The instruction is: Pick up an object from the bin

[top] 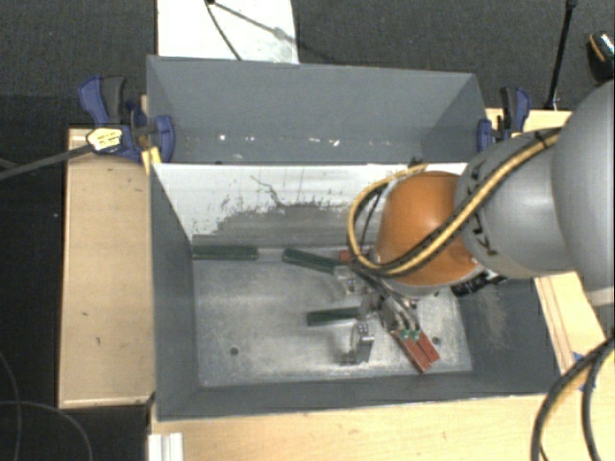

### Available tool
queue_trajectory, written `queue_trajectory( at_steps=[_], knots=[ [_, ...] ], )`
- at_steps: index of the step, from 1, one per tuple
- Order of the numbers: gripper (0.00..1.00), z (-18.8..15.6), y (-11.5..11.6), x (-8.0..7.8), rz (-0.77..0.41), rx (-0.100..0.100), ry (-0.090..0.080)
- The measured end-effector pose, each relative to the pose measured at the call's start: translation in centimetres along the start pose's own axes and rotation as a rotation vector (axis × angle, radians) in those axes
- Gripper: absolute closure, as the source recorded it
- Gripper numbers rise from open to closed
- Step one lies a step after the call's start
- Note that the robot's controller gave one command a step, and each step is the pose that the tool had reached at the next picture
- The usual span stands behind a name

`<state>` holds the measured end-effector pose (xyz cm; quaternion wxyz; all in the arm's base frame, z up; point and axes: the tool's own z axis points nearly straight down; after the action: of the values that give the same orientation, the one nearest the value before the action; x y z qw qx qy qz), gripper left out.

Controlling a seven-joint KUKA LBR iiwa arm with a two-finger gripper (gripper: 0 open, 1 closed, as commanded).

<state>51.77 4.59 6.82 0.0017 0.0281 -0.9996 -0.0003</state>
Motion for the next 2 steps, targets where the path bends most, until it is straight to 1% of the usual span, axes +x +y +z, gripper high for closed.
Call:
queue_trajectory(
  at_steps=[1, 2],
  knots=[
    [0.00, -0.03, 0.00, -0.02, 0.003, 0.000, -0.001],
    [1.00, -0.06, 0.00, -0.02, 0.005, 0.000, -0.002]
  ],
)
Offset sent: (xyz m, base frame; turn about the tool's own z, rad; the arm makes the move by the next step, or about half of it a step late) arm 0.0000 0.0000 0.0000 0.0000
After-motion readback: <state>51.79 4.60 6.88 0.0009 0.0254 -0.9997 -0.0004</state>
